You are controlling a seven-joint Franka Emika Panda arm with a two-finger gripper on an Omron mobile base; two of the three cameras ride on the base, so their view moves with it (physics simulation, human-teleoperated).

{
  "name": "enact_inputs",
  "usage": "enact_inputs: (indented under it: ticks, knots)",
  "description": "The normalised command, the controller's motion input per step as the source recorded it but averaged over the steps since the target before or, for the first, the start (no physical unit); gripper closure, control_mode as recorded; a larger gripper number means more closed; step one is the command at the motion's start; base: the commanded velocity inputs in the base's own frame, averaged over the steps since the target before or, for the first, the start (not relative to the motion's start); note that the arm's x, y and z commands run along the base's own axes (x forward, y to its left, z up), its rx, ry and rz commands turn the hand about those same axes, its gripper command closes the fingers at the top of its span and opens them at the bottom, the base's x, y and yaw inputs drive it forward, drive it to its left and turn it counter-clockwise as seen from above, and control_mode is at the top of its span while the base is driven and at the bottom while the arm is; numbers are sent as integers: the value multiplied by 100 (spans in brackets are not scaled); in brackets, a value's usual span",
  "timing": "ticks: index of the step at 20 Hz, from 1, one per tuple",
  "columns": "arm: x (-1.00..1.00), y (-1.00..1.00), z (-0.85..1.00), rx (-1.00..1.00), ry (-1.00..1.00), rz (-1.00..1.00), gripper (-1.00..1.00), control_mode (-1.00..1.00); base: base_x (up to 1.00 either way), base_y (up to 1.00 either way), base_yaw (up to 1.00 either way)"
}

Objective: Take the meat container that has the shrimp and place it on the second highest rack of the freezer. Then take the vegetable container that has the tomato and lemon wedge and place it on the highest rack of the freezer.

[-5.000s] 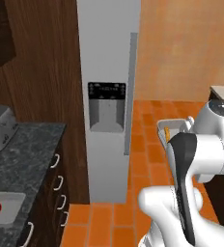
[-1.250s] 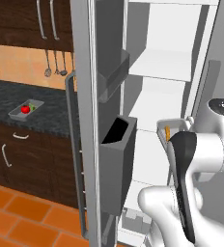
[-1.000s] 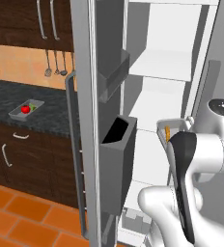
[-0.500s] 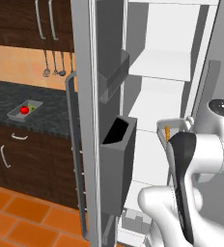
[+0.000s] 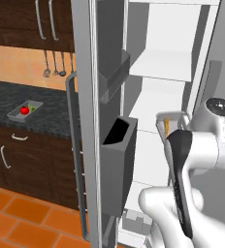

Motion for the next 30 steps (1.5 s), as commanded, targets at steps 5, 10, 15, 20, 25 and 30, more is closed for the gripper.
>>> enact_inputs:
  ticks: [5, 10, 15, 20, 25, 30]
  knots:
    - [55, -30, 0, 2, -12, -5, 100, -100, 0, 0, 0]
    - [57, -12, 0, 3, -6, -2, 100, -100, 0, 0, 0]
    - [46, 0, 0, 0, 0, 0, 100, -100, 0, 0, 0]
    - [42, 0, 0, 0, 0, -6, 100, -100, 0, 0, 0]
    - [37, 0, 0, 0, -3, -14, 100, -100, 0, 0, 0]
    - [39, -2, -6, 0, -5, -12, 100, -100, 0, 0, 0]
